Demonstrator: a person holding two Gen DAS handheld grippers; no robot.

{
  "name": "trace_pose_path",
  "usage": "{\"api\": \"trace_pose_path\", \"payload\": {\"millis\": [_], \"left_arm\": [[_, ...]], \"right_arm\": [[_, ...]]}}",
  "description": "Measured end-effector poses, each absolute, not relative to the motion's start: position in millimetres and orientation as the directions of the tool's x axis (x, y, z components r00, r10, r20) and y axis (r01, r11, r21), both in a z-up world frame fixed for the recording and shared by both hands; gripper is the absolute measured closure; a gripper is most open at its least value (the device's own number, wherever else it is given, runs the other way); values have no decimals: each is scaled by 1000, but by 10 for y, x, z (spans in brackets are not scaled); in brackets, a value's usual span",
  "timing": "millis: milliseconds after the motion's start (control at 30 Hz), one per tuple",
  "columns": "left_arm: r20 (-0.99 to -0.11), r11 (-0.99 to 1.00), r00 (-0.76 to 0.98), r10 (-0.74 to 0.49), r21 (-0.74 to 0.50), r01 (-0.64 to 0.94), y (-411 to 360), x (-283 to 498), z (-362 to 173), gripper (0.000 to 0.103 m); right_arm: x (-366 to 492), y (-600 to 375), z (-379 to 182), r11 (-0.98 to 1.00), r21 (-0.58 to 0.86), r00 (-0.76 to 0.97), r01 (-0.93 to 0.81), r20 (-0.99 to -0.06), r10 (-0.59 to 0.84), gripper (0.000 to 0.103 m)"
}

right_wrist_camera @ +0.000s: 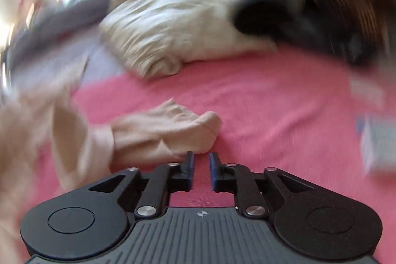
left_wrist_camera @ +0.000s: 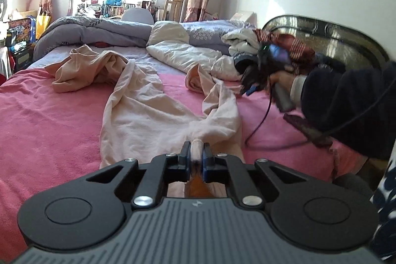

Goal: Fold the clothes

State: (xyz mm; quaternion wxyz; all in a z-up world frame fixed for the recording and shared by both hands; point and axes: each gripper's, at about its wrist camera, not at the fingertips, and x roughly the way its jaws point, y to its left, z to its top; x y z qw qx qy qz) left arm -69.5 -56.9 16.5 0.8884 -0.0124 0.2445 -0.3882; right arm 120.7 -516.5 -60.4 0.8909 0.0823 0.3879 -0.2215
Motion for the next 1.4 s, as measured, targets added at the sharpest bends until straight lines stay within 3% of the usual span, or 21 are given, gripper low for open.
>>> {"api": "trace_pose_path", "payload": {"millis": [33,67,100,133,167,200,233,333,700,867,900,967,1000,1100,1200,1267,1367,1400], "left_arm": [[-418,702,583,-697,-227,675,-547,-674,184,96],[-417,703,584,-696,-234,671,-537,-655,193,96],[-420,706,585,-694,-235,668,-540,-639,196,96],[-424,707,585,-692,-232,668,-549,-631,196,96],[-427,706,583,-691,-227,671,-560,-634,199,96],[-429,704,581,-692,-222,675,-573,-640,203,96],[-431,702,579,-692,-217,678,-585,-646,207,96],[-419,690,572,-706,-224,688,-593,-645,225,96],[-283,616,548,-787,-314,722,-449,-685,397,96],[-333,689,603,-725,-323,649,-270,-671,324,96],[-356,708,613,-706,-321,629,-247,-667,287,96],[-400,742,626,-669,-326,585,-207,-658,205,96],[-419,755,629,-656,-329,568,-188,-653,162,96],[-474,776,617,-628,-323,542,-183,-625,37,96],[-487,770,603,-632,-310,557,-212,-623,-17,96],[-471,753,593,-653,-323,573,-212,-637,-21,96],[-454,738,586,-671,-328,590,-226,-655,-15,96],[-453,736,585,-673,-330,591,-231,-663,-14,96]], "right_arm": [[1243,-5065,-649,909,-34,618,415,-723,-309,51],[1274,-5059,-684,913,31,638,407,-725,-260,42],[1313,-5116,-726,890,113,646,443,-728,-229,35],[1355,-5192,-772,849,194,650,492,-730,-210,35],[1375,-5274,-796,796,267,662,543,-720,-210,39],[1371,-5381,-798,738,334,674,586,-707,-216,61],[1361,-5499,-795,685,404,684,606,-704,-190,97],[1267,-5769,-683,593,535,729,602,-671,-134,96],[397,-6452,858,624,496,796,603,-424,-432,96],[894,-6424,1167,702,417,814,577,-365,-452,95],[1094,-6363,1154,730,381,817,568,-368,-444,90],[1512,-6241,968,751,330,786,572,-481,-387,44],[1720,-6183,861,759,309,761,574,-544,-354,10],[1816,-5913,479,771,306,745,559,-593,-305,9],[1769,-5700,143,826,201,682,527,-680,-270,10],[1741,-5511,-52,889,17,605,457,-739,-297,12],[1681,-5045,-311,899,-303,547,316,-716,-433,18],[1686,-4937,-379,897,-344,540,276,-717,-441,26]]}}
